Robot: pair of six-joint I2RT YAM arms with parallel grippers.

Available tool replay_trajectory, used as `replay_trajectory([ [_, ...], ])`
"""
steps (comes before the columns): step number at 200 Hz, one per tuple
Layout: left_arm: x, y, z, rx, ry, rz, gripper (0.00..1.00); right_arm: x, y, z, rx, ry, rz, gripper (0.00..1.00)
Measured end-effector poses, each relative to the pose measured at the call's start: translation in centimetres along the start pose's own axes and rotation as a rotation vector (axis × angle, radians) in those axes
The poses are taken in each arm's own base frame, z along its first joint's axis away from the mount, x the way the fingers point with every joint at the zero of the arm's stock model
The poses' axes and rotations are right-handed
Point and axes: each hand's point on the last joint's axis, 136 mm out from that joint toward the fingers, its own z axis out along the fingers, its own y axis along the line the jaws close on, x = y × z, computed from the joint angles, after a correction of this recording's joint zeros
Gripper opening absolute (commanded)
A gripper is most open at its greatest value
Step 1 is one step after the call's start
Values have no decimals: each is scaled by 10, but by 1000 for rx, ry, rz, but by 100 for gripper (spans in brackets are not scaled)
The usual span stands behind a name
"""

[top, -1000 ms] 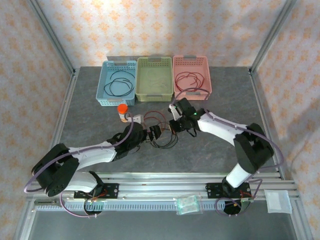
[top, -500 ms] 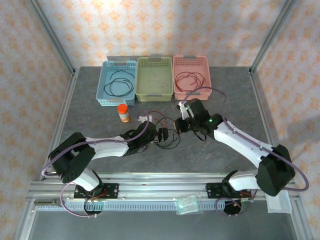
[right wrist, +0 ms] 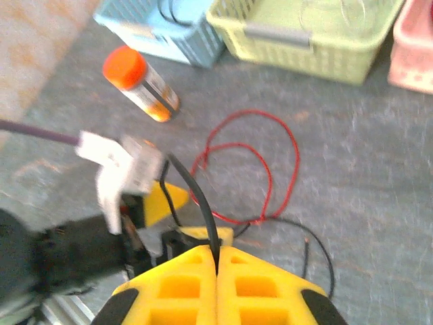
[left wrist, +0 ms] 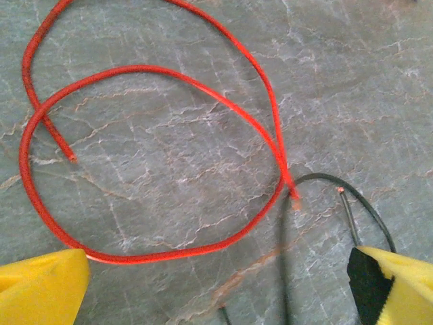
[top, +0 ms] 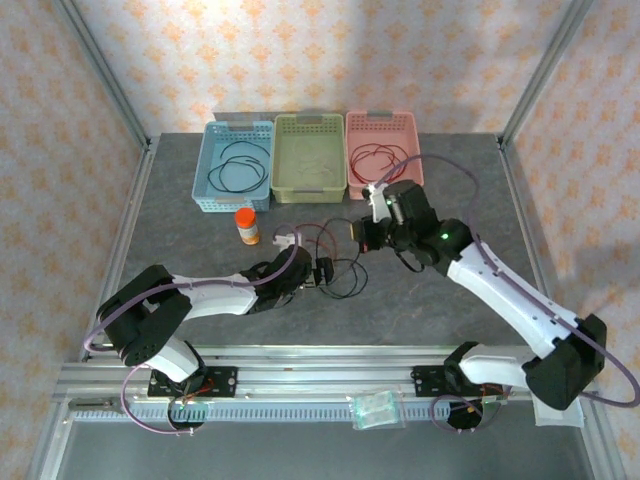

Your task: Untangle the cables

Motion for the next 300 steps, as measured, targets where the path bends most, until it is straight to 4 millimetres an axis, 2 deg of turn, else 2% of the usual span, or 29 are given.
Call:
replay_trajectory([
  [30, 1, 0, 0, 1, 2, -8, 99, -25, 15, -28, -37, -88, -16, 0],
  [93, 9, 1, 0, -1, 16, -4, 99, -38, 23, -52, -51, -127, 2, 0],
  [153, 14, 7, 0, -10, 20, -2, 99, -85, 48, -113, -110, -308, 19, 0],
  [172, 14, 7, 0, -12, 18, -2, 99, -94, 50, -129, -107, -355, 27, 0],
  [193, 13, 10, -2, -19, 6, -2, 99, -101, 43, -136, -62, -392, 45, 0],
  [222, -2, 14, -27, -8, -60, -12, 99, -101, 21, -132, 54, -401, 88, 0],
  [277, -66, -8, -106, 102, -278, 25, 98, -95, -12, -116, 223, -386, 121, 0],
  [300, -92, -16, -127, 130, -314, 60, 98, -86, -22, -105, 261, -368, 122, 0],
])
